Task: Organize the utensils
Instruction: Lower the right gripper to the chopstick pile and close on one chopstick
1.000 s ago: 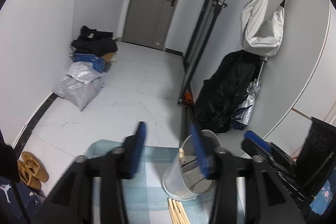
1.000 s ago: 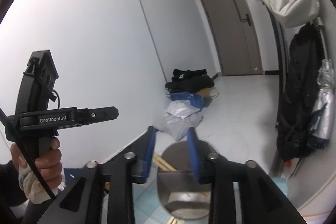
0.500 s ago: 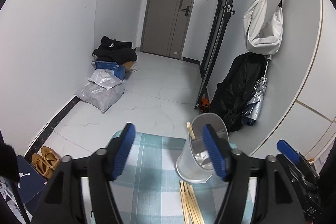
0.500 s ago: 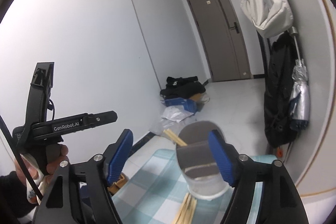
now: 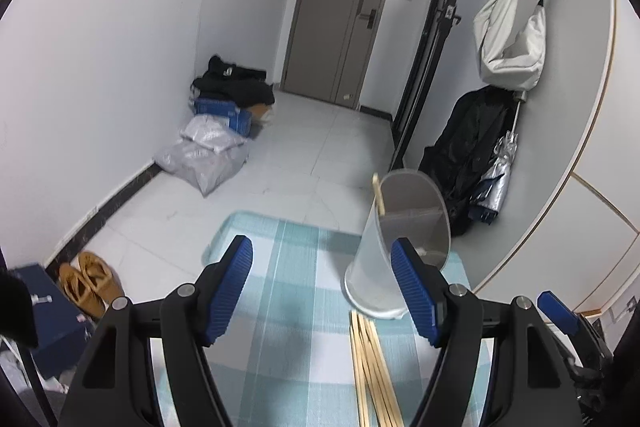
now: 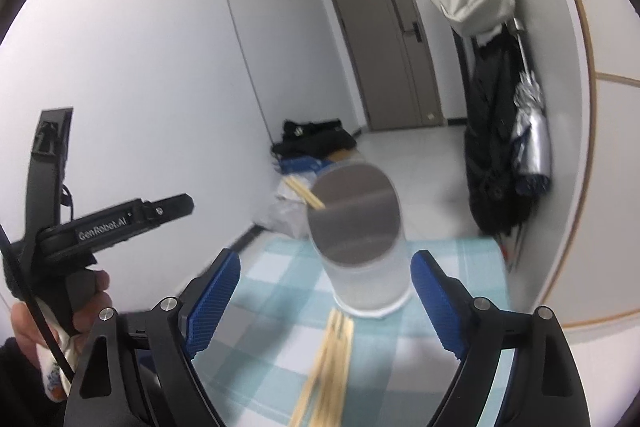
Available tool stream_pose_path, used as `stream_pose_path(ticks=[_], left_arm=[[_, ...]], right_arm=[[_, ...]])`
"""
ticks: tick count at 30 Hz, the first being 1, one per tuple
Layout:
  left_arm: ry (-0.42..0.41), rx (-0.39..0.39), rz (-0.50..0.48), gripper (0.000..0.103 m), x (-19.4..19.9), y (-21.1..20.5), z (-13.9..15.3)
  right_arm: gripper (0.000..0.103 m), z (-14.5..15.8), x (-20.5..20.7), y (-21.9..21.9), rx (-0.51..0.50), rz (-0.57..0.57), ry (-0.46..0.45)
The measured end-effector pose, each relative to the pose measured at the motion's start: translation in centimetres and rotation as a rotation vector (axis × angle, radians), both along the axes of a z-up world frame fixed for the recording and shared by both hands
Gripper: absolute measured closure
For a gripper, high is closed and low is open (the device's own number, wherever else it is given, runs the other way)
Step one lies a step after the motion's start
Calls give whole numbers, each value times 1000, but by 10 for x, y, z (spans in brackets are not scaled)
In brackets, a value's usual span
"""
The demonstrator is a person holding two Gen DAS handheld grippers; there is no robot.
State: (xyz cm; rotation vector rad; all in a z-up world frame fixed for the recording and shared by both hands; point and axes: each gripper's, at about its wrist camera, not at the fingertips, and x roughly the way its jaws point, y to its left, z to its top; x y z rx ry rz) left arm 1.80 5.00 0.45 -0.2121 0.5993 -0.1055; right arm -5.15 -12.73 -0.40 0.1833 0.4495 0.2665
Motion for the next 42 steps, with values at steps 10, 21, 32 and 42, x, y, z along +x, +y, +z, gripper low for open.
stream_pose_path(ticks=[10, 21, 32, 42], left_arm=[[112, 34, 4, 34, 4, -4, -44], [171, 9, -43, 34, 12, 2, -52], [229, -25, 29, 34, 37, 16, -64], [238, -12, 37, 34, 41, 18, -66]], right_arm=[[15, -45, 8, -2, -80, -79, 164], [15, -90, 32, 2, -137, -91, 384], [19, -112, 77, 22, -227, -34, 560], [36, -143, 124, 31, -321, 34, 711]])
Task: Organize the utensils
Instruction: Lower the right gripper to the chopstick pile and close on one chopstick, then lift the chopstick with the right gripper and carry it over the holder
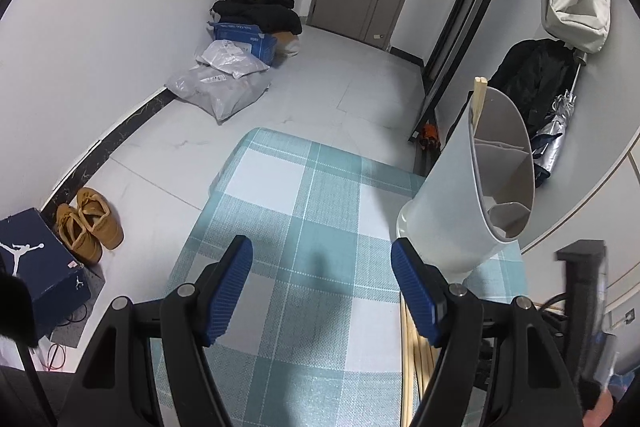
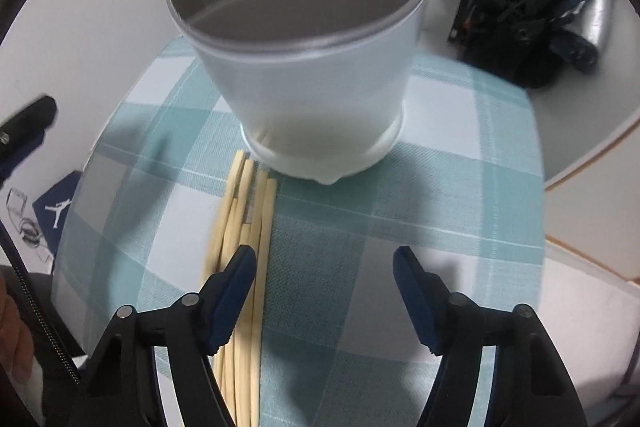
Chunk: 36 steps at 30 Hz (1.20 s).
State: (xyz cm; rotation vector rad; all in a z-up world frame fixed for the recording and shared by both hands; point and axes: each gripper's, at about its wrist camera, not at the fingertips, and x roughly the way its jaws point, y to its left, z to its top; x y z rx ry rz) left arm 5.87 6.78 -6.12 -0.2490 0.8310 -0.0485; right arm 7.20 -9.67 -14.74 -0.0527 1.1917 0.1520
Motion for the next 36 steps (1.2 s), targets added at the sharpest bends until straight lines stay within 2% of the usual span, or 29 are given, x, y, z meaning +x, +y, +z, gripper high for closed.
stream_pose_path(ticks=[3, 4, 6, 10, 13, 15, 16, 21, 26, 29, 36], left_arm=[[-5, 5, 10, 34, 2, 1, -1], [-10, 9, 13, 34, 2, 2, -2], [-13, 35, 25, 34, 4, 0, -3], [-9, 50, 45, 34, 6, 1, -6], [-18, 63, 77, 34, 7, 7, -5], [-20, 58, 97, 34, 7, 12, -5], [-16, 53, 102, 34, 7, 14, -5], [-6, 47, 120, 34, 8, 19, -9], [2, 42, 122, 34, 8, 21, -13], [15, 46, 133, 34, 7, 24, -16], [37, 6, 134, 34, 8, 29, -16]], right_arm=[[43, -12, 1, 3, -19, 2, 37], [44, -9, -1, 5, -14, -4, 11], [50, -9, 0, 12, -16, 18, 21], [50, -7, -2, 24, -82, 51, -7], [54, -5, 0, 28, -106, 66, -11], [71, -4, 1, 27, -108, 52, -9], [73, -3, 2, 24, -88, 42, -7], [73, -5, 2, 21, -85, 50, 7], [74, -4, 6, 35, -91, 79, -20], [97, -5, 7, 41, -67, 106, -21], [98, 1, -14, 32, -65, 153, 23]])
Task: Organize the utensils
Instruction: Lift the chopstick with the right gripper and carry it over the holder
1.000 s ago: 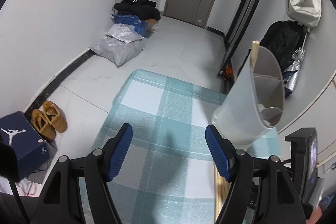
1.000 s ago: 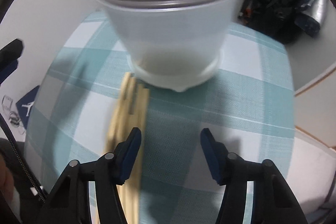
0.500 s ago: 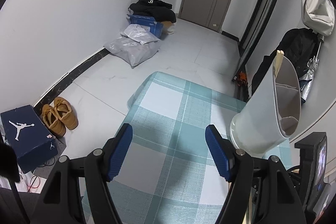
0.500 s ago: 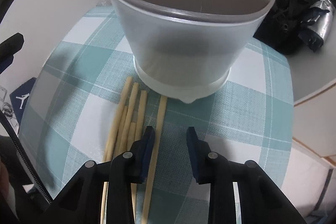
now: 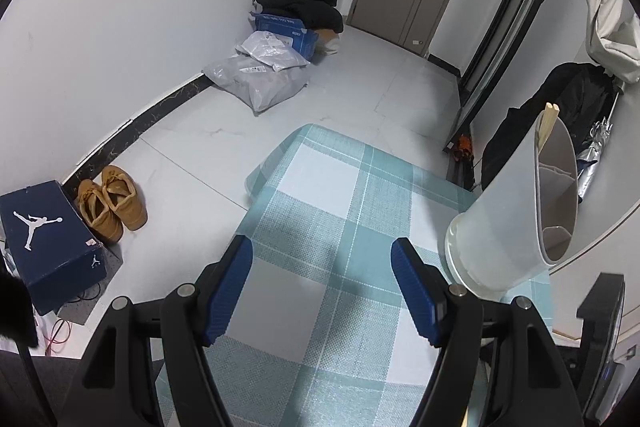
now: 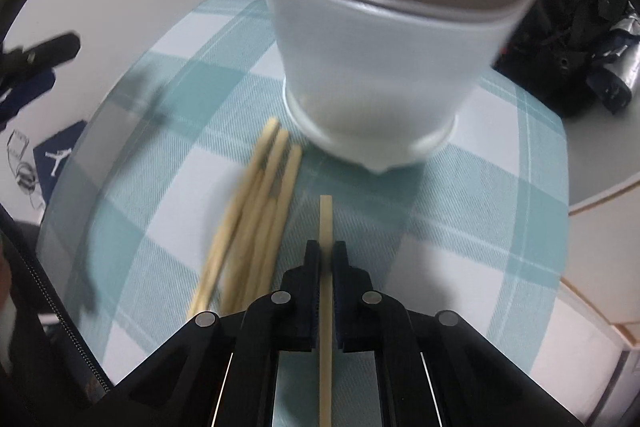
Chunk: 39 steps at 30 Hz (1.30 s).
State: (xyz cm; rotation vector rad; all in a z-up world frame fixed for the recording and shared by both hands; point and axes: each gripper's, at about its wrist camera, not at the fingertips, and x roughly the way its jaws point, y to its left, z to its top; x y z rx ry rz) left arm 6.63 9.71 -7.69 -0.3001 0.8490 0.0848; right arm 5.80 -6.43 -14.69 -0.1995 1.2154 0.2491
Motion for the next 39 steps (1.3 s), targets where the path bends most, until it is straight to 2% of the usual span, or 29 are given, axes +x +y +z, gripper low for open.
stream_pose_path(ticks=[5, 11, 14, 16, 23, 31, 35, 37, 39], left_arm=[[-6, 46, -12, 34, -5, -2, 0], [27, 23, -30, 34, -2, -3, -6], [49, 20, -67, 34, 0, -11, -10], [64, 21, -99, 34, 1, -17, -13], [167, -49, -208, 34, 12, -43, -30], [263, -137, -251, 34, 27, -62, -43], [287, -103, -284, 34, 28, -76, -45], [300, -70, -317, 34, 24, -85, -46], [305, -20, -344, 35, 19, -93, -48]], right_arm=[[97, -1, 2, -3, -3, -2, 17], [92, 1, 13, 17, -42, 10, -21], [92, 5, 17, 18, -2, -14, -26], [97, 7, 19, 9, 35, -33, -30], [97, 29, 14, -53, 357, -217, -38], [97, 51, -1, -118, 707, -385, -79], [97, 52, -5, -156, 791, -423, -88], [97, 51, 2, -145, 795, -430, -96], [97, 49, 7, -153, 789, -424, -107]])
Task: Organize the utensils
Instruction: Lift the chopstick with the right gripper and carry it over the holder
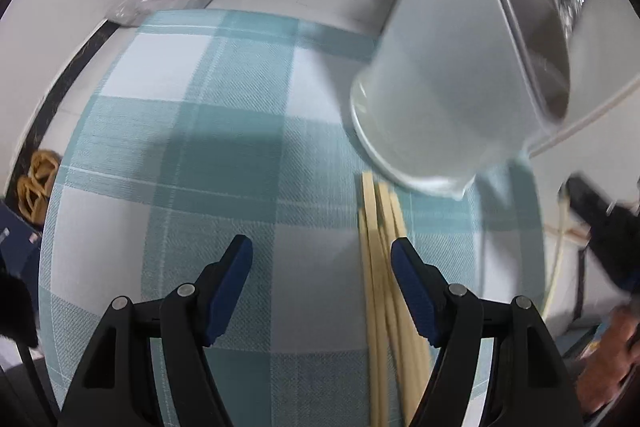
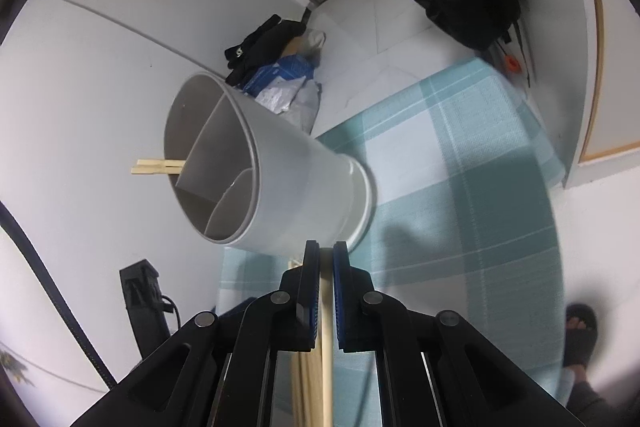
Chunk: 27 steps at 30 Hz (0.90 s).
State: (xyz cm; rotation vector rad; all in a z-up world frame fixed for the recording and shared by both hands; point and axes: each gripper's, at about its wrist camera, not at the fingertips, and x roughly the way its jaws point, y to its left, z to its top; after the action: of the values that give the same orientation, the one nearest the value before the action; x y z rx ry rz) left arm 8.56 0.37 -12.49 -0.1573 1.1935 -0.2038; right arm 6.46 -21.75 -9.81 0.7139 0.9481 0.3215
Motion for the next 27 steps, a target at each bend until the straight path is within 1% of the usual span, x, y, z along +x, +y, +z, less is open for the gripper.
stream_pose_path(ticks=[2, 3, 6, 7, 8, 9, 11, 15, 17, 20, 22, 25, 26, 27], left_arm=[[-20, 54, -29, 34, -5, -7, 1], [-25, 80, -44, 35, -7, -11, 0], [-44, 169, -84, 34, -13, -21, 0], [-49, 180, -89, 34, -15, -22, 1], [-44, 180, -93, 34, -16, -21, 1], [-36, 175, -93, 34, -17, -18, 2], [-22, 174, -85, 34, -19, -11, 1], [-25, 186, -65, 34, -18, -2, 0], [-12, 181, -42, 35, -18, 3, 0], [-5, 161, 3, 35, -11, 12, 3], [-9, 125, 34, 35, -12, 21, 10], [-1, 79, 30, 35, -13, 22, 15], [5, 81, 19, 35, -8, 20, 12], [10, 98, 4, 35, -7, 17, 9]], right_arm=[[97, -3, 1, -2, 13, 4, 3], [97, 6, -10, 1, 14, 8, 4], [97, 7, -10, -4, 7, 23, -10], [97, 5, -9, -5, 2, 28, -19], [97, 0, -5, -4, -4, 30, -26], [97, 4, -5, -2, -12, 35, -35], [97, 1, -1, -1, -23, 41, -42], [97, -3, 1, 3, -35, 43, -32], [97, -5, 1, 4, -41, 44, -23], [97, -6, 2, 6, -46, 44, -22], [97, -6, 2, 7, -52, 44, -23], [97, -7, 2, 8, -54, 42, -20], [97, -8, 2, 8, -56, 41, -18], [97, -9, 3, 8, -55, 41, -15]])
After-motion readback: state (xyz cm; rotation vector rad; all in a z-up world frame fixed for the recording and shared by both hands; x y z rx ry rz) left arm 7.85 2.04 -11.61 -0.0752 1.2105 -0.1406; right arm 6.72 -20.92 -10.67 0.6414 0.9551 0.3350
